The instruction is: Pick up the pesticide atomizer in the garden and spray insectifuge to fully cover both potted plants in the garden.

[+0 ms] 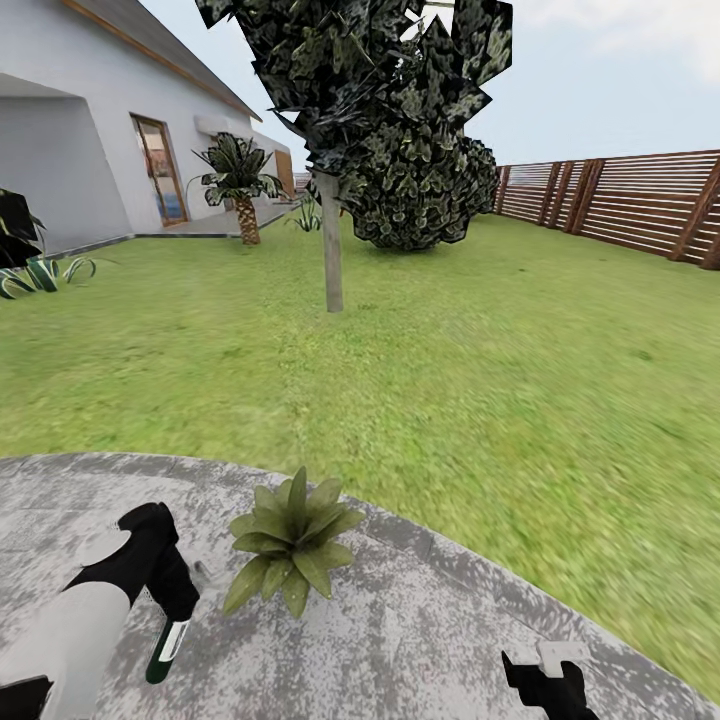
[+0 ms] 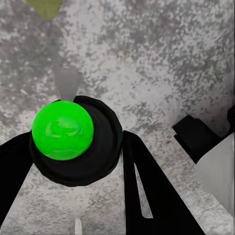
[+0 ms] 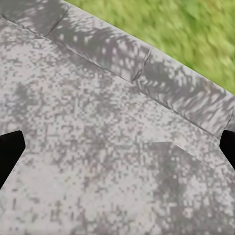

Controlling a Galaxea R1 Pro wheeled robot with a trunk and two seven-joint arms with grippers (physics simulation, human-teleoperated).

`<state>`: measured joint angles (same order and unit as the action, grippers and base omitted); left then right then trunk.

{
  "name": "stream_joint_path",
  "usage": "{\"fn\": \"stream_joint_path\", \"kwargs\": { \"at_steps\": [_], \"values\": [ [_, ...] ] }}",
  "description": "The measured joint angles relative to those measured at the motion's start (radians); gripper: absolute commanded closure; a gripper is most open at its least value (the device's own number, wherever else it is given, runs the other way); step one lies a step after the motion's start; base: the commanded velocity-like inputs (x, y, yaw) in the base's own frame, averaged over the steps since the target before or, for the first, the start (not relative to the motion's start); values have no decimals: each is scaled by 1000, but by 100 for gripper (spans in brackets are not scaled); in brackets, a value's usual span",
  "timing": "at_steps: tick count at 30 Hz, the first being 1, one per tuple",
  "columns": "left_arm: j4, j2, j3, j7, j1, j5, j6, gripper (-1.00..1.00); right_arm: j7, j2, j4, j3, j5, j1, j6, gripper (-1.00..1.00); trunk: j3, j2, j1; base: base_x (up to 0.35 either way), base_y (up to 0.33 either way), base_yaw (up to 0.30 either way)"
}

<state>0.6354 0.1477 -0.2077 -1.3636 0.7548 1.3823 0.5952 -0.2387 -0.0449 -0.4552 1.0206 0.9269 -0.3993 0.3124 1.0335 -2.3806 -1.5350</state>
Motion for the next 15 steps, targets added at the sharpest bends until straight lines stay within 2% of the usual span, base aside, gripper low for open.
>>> {"fn": "stream_joint_path", "kwargs": {
  "at_steps": [3,5,8,9,15],
  "values": [
    [6,-9,1,-4,10,3,0,100,0,0,0,0,0,0,0,-100,0,0,0,0,0,0],
    [9,-11,7,-33,16,6,0,100,0,0,0,0,1,0,0,-100,0,0,0,0,0,0],
    [15,-7,52,-120,16,8,-2,100,0,0,0,-1,1,0,0,-100,0,0,0,0,0,0],
    [15,-5,65,-129,11,9,-3,100,0,0,0,-1,1,0,0,-100,0,0,0,0,0,0],
    [1,6,78,-109,-14,11,-6,100,0,0,0,-1,1,1,0,-100,0,0,0,0,0,0]
  ]
}}
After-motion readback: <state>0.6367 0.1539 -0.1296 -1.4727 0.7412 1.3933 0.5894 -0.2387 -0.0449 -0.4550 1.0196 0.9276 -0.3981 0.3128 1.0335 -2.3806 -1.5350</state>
